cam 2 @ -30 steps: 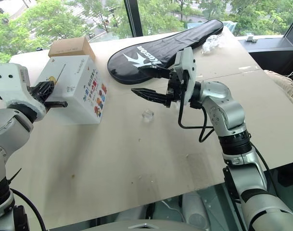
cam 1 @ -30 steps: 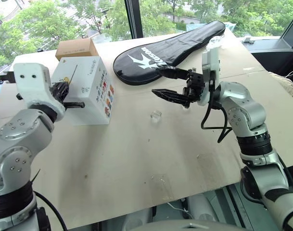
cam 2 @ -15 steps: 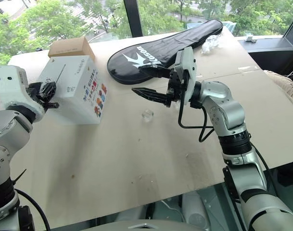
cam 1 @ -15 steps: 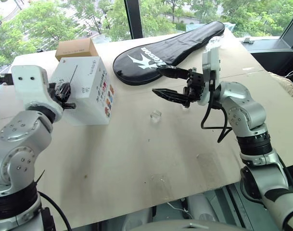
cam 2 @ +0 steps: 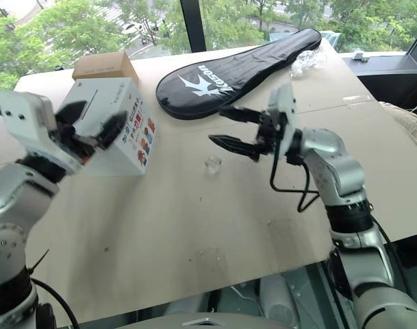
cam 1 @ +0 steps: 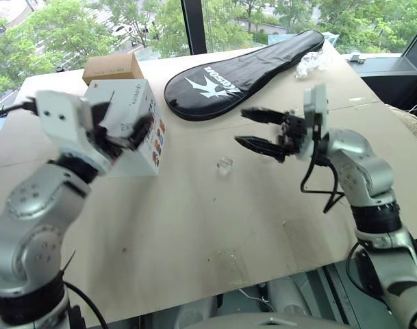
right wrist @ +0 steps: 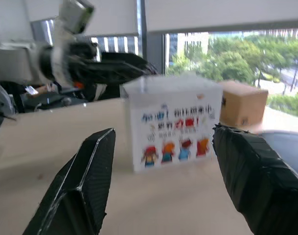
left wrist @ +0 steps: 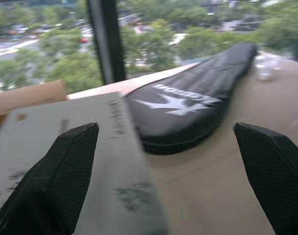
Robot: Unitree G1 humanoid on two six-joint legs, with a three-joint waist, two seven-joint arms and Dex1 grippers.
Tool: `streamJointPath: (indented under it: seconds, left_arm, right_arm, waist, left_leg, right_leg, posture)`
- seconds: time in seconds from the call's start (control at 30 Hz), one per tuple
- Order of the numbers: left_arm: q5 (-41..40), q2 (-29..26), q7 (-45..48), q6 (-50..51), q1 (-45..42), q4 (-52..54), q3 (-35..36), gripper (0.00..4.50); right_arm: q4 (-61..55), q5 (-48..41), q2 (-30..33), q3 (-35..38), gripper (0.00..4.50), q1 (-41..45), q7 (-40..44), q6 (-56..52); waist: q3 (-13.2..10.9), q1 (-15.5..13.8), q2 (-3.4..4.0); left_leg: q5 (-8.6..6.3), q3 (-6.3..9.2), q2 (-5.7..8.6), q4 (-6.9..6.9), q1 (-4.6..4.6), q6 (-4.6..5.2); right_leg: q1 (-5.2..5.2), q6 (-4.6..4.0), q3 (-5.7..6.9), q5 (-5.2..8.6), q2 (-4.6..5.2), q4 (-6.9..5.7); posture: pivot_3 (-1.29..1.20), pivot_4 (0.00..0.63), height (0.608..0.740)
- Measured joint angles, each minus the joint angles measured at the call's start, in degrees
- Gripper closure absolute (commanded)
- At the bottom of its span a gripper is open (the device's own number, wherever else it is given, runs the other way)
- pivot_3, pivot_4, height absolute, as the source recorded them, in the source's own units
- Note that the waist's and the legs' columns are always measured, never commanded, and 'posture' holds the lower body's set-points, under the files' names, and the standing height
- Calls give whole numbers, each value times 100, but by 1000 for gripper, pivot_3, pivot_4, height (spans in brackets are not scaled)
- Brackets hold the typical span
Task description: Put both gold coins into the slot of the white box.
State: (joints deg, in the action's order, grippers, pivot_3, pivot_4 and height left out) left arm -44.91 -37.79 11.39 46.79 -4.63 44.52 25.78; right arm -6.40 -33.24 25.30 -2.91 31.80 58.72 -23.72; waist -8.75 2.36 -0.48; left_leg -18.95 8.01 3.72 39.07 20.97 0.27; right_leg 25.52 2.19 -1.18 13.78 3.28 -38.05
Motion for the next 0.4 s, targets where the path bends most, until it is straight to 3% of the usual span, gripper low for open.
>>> streamJointPath:
  seconds: [0.1,0.23,0.4]
  left_arm:
    - [101,51,411,-122,969,272,-425,10]
    - [1086,277,883,-1072,2299,169,-1262,10]
    - [1909,602,1217,-2127,2768,-489,-1620,10]
  right_arm:
    - [16,115,253,51,1089,-782,146,121]
    - [206,656,390,35,1089,-1652,154,724]
    - [752,1131,391,-17,1089,-2083,160,1359]
  waist:
    - [0,11,1]
    - [0,-21,3]
    - [0,-103,2]
  left_leg:
    - [0,-9,-5,-10,-12,0]
    - [-1,-31,-5,-30,-43,1]
    - [-3,-40,-5,-31,-92,5]
  right_leg:
    - [3,0,-13,0,-7,-13]
    - [-1,0,-35,0,-9,-35]
    - [-45,0,-42,0,-9,-36]
  posture:
    - [0,150,740]
    - [0,150,740]
    - [0,150,740]
